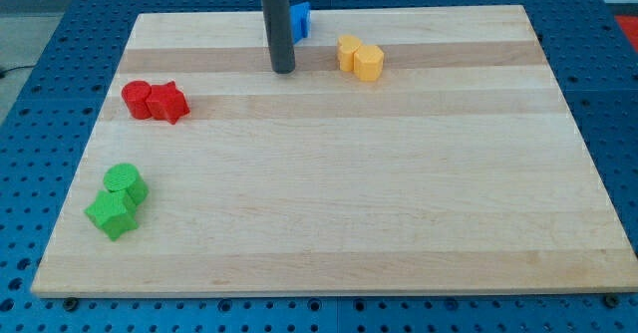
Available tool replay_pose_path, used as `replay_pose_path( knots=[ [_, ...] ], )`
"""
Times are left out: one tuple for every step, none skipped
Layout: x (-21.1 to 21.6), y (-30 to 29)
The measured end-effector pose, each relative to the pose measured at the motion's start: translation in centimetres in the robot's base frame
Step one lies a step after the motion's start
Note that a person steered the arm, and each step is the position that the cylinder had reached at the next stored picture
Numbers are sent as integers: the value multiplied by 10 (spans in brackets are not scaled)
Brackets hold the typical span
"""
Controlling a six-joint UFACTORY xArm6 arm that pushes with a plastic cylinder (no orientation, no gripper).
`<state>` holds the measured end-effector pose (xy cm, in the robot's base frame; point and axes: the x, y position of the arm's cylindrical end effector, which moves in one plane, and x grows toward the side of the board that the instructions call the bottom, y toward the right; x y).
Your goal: Move the blue triangle to the top of the blue cube
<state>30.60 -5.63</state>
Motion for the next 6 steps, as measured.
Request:
replay_pose_path(
  knots=[
    [-45,61],
    [-85,105],
    [-113,81],
    [-105,32],
    [-105,25],
    [-105,24]
  ],
)
